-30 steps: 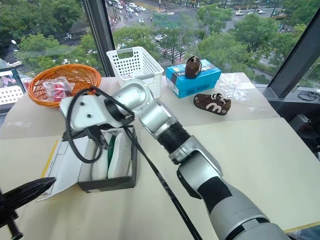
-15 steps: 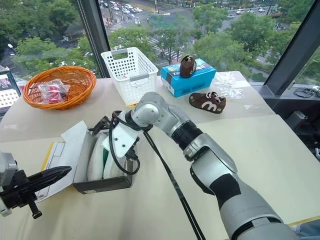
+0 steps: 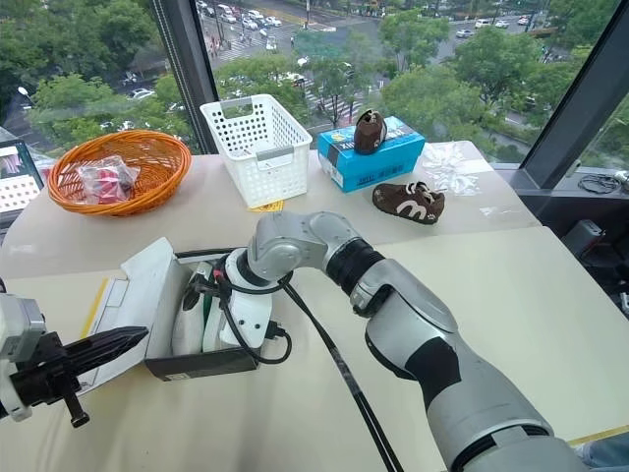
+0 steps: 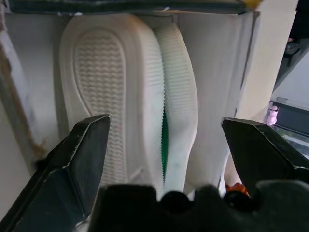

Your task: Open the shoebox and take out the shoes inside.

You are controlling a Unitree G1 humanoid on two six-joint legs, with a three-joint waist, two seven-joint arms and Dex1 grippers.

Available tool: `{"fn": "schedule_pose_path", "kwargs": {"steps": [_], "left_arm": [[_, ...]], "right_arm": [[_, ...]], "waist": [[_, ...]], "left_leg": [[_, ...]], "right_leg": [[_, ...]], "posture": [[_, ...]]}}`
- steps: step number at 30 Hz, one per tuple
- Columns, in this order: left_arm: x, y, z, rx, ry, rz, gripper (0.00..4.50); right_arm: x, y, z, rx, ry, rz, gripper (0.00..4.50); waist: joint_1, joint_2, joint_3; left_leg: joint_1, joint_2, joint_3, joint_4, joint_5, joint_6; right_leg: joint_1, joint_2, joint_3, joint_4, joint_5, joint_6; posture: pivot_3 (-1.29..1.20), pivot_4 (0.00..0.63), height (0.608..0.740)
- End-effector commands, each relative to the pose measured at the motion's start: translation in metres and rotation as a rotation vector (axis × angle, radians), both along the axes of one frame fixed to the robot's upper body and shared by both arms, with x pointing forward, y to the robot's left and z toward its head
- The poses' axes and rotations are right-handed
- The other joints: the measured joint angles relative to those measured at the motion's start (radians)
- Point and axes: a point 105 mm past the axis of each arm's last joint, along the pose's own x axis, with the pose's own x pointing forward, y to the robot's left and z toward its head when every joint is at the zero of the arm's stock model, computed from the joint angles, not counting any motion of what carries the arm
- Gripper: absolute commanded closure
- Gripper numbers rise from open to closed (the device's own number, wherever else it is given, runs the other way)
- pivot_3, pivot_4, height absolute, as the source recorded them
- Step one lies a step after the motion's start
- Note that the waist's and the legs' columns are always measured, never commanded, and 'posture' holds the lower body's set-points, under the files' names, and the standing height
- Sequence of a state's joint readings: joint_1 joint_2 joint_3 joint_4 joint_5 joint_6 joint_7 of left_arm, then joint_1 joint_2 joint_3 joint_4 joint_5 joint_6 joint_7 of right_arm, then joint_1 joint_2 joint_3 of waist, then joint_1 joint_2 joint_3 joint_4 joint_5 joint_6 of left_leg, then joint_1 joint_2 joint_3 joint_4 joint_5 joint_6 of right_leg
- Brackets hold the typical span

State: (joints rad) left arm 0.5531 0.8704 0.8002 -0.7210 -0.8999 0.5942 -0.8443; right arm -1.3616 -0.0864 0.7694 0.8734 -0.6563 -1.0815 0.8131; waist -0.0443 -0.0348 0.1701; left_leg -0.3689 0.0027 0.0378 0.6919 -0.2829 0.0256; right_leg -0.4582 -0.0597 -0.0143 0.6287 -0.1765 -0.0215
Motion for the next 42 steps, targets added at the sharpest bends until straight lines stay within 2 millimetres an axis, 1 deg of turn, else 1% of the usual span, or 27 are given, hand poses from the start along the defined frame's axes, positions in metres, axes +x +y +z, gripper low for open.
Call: {"fn": "schedule_pose_path", "kwargs": {"steps": [1,2,3,4,7,8,9,10,11,15,18,20,24,29,31,34,35,36,37,38,39,42], "left_arm": [[0.001,-0.001,0.001,0.012,-0.011,-0.004,4.50],[0.001,0.000,0.001,0.014,-0.011,-0.003,4.50],[0.001,0.000,0.001,0.015,-0.012,-0.002,4.50],[0.002,0.000,0.001,0.015,-0.013,-0.001,4.50],[0.003,0.001,0.001,0.015,-0.015,0.001,4.50],[0.003,0.001,0.001,0.015,-0.014,0.001,4.50],[0.003,0.001,0.000,0.016,-0.013,0.000,4.50],[0.003,0.000,0.000,0.015,-0.013,-0.002,4.50],[0.003,0.000,0.000,0.014,-0.013,-0.002,4.50],[0.004,0.000,-0.001,0.016,-0.012,-0.005,4.50],[0.005,0.001,-0.001,0.015,-0.013,-0.007,4.50],[0.006,0.000,-0.001,0.015,-0.012,-0.010,4.50],[0.008,0.000,-0.002,0.013,-0.010,-0.013,4.50],[0.009,0.001,-0.002,0.015,-0.007,-0.018,4.50],[0.010,0.001,-0.002,0.014,-0.006,-0.020,4.50],[0.012,0.002,-0.002,0.016,-0.003,-0.024,4.50],[0.012,0.002,-0.002,0.016,-0.002,-0.026,4.50],[0.013,0.001,-0.002,0.014,-0.001,-0.029,4.50],[0.013,0.001,-0.002,0.012,-0.001,-0.031,4.50],[0.013,0.001,-0.002,0.013,-0.001,-0.032,4.50],[0.014,0.001,-0.003,0.013,0.000,-0.033,4.50],[0.014,0.000,-0.003,0.015,0.001,-0.036,4.50]], "right_arm": [[0.002,0.002,-0.011,-0.030,0.003,-0.012,0.05],[0.004,0.001,-0.012,-0.035,0.001,-0.020,0.44],[0.006,-0.001,-0.013,-0.042,0.001,-0.025,0.56],[0.006,-0.002,-0.014,-0.045,0.001,-0.024,0.77],[0.006,-0.006,-0.017,-0.064,0.000,-0.017,1.79],[0.007,-0.008,-0.019,-0.076,0.001,-0.017,2.22],[0.007,-0.009,-0.020,-0.084,0.002,-0.017,2.42],[0.007,-0.011,-0.021,-0.096,-0.001,-0.015,2.90],[0.008,-0.013,-0.022,-0.103,-0.003,-0.018,3.14],[0.012,-0.019,-0.024,-0.132,-0.015,-0.032,3.14],[0.014,-0.018,-0.023,-0.123,-0.020,-0.041,3.14],[0.015,-0.016,-0.019,-0.100,-0.019,-0.049,3.14],[0.016,-0.012,-0.001,-0.037,-0.024,-0.054,3.14],[0.017,-0.015,0.014,0.009,-0.016,-0.063,3.14],[0.017,-0.018,0.016,0.017,-0.006,-0.071,3.14],[0.015,-0.023,0.012,0.000,0.017,-0.078,3.14],[0.014,-0.024,0.011,-0.005,0.024,-0.077,3.60],[0.013,-0.025,0.009,-0.012,0.029,-0.078,3.74],[0.013,-0.026,0.007,-0.019,0.034,-0.080,4.12],[0.012,-0.027,0.006,-0.023,0.037,-0.081,4.39],[0.012,-0.027,0.004,-0.025,0.040,-0.083,4.47],[0.011,-0.026,0.004,-0.023,0.048,-0.090,4.47]], "waist": [[-0.001,0.000,0.000],[-0.001,0.000,0.000],[-0.002,0.000,0.000],[-0.001,0.000,0.000],[-0.001,0.000,0.000],[-0.002,0.000,0.000],[-0.002,0.000,0.000],[-0.002,0.000,0.000],[-0.001,0.000,0.000],[0.000,0.000,0.000],[0.000,0.000,0.000],[0.000,0.000,0.000],[0.001,0.000,0.000],[0.003,0.000,0.000],[0.003,0.000,0.000],[0.003,-0.001,0.000],[0.003,-0.001,-0.001],[0.002,-0.001,-0.001],[0.002,-0.001,-0.001],[0.002,-0.002,-0.001],[0.002,-0.002,-0.001],[0.001,-0.002,-0.001]], "left_leg": [[0.000,0.000,0.000,0.000,0.000,0.000],[0.001,0.000,0.000,0.000,0.000,0.000],[0.001,0.001,0.000,0.000,0.000,-0.001],[0.002,0.001,0.000,0.000,0.001,-0.001],[0.002,0.003,0.000,0.000,0.001,-0.002],[0.002,0.003,0.000,0.000,0.001,-0.002],[0.002,0.003,0.000,0.000,0.001,-0.002],[0.002,0.004,0.000,0.000,0.001,-0.002],[0.002,0.004,0.000,0.000,0.001,-0.002],[0.003,0.005,0.000,0.000,0.001,-0.002],[0.002,0.005,0.000,0.000,0.001,-0.002],[0.002,0.005,0.000,0.000,0.001,-0.002],[0.002,0.005,0.000,0.000,0.001,-0.002],[0.002,0.005,0.000,0.000,0.002,-0.003],[0.001,0.005,0.000,0.000,0.002,-0.003],[0.001,0.005,0.000,0.000,0.002,-0.003],[0.001,0.005,0.000,0.000,0.002,-0.003],[0.001,0.005,0.000,0.000,0.002,-0.003],[0.001,0.005,0.000,-0.001,0.002,-0.003],[0.001,0.005,0.000,-0.001,0.002,-0.003],[0.001,0.005,0.000,-0.001,0.002,-0.003],[0.001,0.005,0.000,-0.001,0.002,-0.003]], "right_leg": [[0.000,0.000,0.000,0.000,0.000,-0.001],[0.000,0.000,0.000,0.000,-0.001,-0.002],[0.001,0.000,0.000,0.001,-0.002,-0.003],[0.001,0.000,0.000,0.001,-0.002,-0.003],[0.001,0.001,0.000,0.001,-0.002,-0.003],[0.001,0.001,0.000,0.001,-0.001,-0.004],[0.001,0.002,0.000,0.001,-0.001,-0.004],[0.001,0.002,0.000,0.001,-0.001,-0.004],[0.001,0.003,0.000,0.002,-0.001,-0.004],[0.001,0.005,0.000,0.002,-0.001,-0.004],[0.001,0.005,0.000,0.002,-0.001,-0.004],[0.001,0.005,0.000,0.002,-0.001,-0.004],[0.001,0.005,0.000,0.002,-0.001,-0.004],[0.001,0.004,0.000,0.002,-0.001,-0.004],[0.001,0.004,0.000,0.001,-0.001,-0.004],[0.001,0.004,0.000,0.001,-0.001,-0.004],[0.001,0.004,0.000,0.001,-0.001,-0.003],[0.000,0.004,0.000,0.000,0.000,-0.003],[0.000,0.004,0.000,0.000,0.000,-0.003],[0.000,0.003,0.000,0.000,0.000,-0.003],[0.000,0.002,0.000,0.000,0.000,-0.003],[0.000,0.002,0.000,0.000,0.000,-0.003]], "posture": [[0.00,0.150,0.736],[0.00,0.150,0.736],[0.00,0.150,0.736],[0.00,0.150,0.736],[0.00,0.150,0.736],[0.00,0.150,0.736],[0.00,0.150,0.736],[0.00,0.150,0.736],[0.00,0.150,0.736],[0.00,0.150,0.736],[0.00,0.150,0.736],[0.00,0.150,0.736],[0.00,0.150,0.736],[0.00,0.150,0.736],[0.00,0.150,0.736],[0.00,0.150,0.736],[0.00,0.150,0.736],[0.00,0.150,0.736],[0.00,0.150,0.736],[0.00,0.150,0.736],[0.00,0.150,0.736],[0.00,0.150,0.736]]}}
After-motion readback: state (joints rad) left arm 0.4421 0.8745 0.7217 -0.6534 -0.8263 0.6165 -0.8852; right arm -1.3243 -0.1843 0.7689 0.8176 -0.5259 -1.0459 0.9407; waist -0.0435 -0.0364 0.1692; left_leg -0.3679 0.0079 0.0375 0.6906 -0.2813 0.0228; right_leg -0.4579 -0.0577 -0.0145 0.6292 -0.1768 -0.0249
